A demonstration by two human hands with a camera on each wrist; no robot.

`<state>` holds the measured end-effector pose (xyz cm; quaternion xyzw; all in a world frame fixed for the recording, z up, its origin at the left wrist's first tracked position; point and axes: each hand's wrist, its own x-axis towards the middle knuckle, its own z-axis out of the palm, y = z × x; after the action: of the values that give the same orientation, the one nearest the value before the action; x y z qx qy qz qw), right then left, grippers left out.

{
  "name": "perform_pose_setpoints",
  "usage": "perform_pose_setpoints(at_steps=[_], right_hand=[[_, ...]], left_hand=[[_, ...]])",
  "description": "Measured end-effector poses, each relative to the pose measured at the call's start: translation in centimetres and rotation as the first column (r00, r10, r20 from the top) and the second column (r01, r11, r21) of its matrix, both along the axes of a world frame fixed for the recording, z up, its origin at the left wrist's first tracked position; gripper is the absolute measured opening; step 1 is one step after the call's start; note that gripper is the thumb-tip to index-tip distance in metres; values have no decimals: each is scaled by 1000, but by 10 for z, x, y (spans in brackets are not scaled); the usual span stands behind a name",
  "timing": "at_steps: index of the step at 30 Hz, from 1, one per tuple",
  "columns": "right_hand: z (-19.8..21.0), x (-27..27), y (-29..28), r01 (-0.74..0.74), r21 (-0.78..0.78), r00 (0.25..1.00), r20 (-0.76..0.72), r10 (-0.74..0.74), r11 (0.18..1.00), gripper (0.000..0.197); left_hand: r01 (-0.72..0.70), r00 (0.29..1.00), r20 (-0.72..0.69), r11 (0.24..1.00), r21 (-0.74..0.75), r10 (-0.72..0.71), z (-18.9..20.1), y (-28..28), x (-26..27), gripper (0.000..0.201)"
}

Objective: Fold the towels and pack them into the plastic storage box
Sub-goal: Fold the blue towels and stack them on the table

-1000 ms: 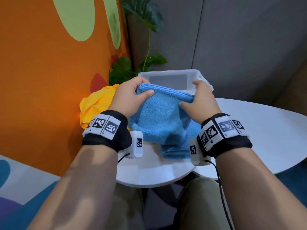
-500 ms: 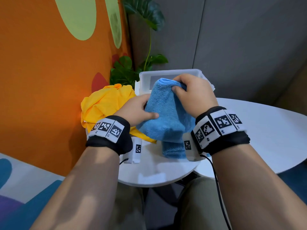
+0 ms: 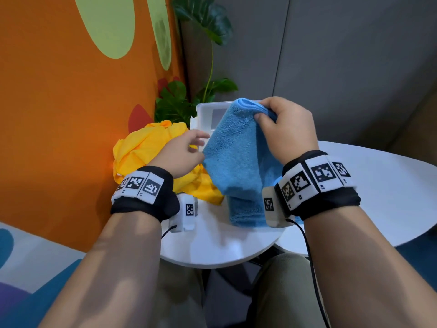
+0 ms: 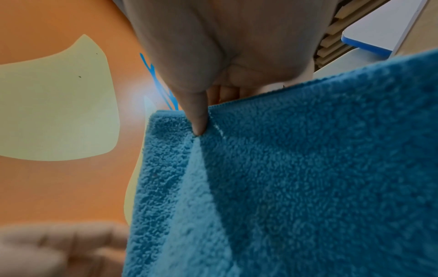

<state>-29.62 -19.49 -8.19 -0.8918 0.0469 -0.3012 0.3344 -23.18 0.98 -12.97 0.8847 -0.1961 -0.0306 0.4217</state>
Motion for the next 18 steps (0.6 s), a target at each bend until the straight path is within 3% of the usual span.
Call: perform_pose_setpoints(at_steps=[3, 6, 8, 11, 15, 18], right_hand=[[-1, -1, 4, -45, -31, 999, -31, 44, 999, 19], [0, -1, 8, -112, -44, 993, -51, 110, 993, 19], [-1, -2, 10, -136, -45, 989, -68, 133, 990, 17], [-5, -2, 8, -158, -56, 982, -112, 151, 986, 11], [-20, 0, -4, -117, -176, 916, -399, 38, 977, 25], [-30, 0, -12, -32, -257, 881, -464, -95, 966, 14]], left_hand=[[122, 992, 51, 971, -204, -114, 18, -9, -7, 46], [167, 982, 119, 968, -186, -146, 29, -17, -11, 37], [136, 982, 150, 979, -154, -113, 29, -20, -13, 23], [85, 981, 189, 984, -154, -55, 25, -20, -12, 18], [78, 978, 208, 972, -224, -30, 30, -11, -10, 15], [55, 976, 218, 971, -232, -4, 32, -4, -8, 14]])
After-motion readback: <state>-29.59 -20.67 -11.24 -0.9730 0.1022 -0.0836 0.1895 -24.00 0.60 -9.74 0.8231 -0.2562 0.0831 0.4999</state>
